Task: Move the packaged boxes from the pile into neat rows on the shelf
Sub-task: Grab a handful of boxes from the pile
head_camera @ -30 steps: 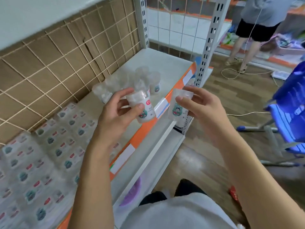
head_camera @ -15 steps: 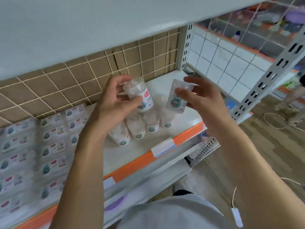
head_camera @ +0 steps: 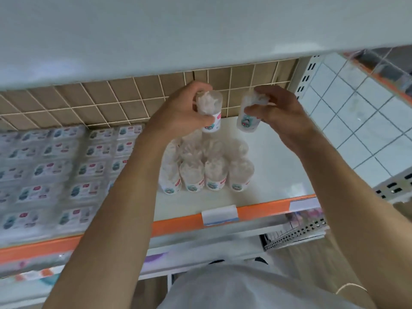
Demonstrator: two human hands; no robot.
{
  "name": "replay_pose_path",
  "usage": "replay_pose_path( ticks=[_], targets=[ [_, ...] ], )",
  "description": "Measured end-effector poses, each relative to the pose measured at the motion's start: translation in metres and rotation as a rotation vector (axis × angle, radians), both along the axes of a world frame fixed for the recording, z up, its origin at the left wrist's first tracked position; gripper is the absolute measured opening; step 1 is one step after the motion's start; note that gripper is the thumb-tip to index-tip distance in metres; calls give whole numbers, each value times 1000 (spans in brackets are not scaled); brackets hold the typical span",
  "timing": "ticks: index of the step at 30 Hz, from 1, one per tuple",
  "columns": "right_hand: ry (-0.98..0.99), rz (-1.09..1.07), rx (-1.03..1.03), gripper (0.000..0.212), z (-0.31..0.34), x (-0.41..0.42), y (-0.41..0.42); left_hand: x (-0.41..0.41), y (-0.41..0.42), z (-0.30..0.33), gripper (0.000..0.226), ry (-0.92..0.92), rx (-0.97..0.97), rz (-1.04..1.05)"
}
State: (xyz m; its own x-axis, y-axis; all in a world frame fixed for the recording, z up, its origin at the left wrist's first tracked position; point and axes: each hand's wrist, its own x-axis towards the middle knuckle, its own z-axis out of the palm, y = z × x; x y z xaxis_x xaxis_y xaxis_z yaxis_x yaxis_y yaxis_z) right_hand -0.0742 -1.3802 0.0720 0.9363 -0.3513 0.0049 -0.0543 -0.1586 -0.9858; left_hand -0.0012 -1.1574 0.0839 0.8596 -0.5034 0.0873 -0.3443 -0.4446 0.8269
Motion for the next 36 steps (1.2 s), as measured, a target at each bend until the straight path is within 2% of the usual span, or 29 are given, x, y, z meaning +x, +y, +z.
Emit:
replay_pose_path(
  ticks=[4,7,12,27,32,36],
  targets=[
    [59,103,-118,51,-9,27,-3,20,-6,-2,64,-71,158,-25],
    [134,188,-181,57,-20,42,-2,26,-9,-6,66,-104,217,-5],
    [245,206,-127,61,-35,52,0,35,-18,-11,63,-121,257,-7],
    [291,204,-23,65,-54,46,-8,43,-23,-32,64,-99,441,-86],
    [272,250,21,53,-56,46,-9,46,-19,-37,64,-17,479,-100],
    [282,226,34,52,-57,47,-8,52,-17,-39,60,44,506,-114]
  ],
)
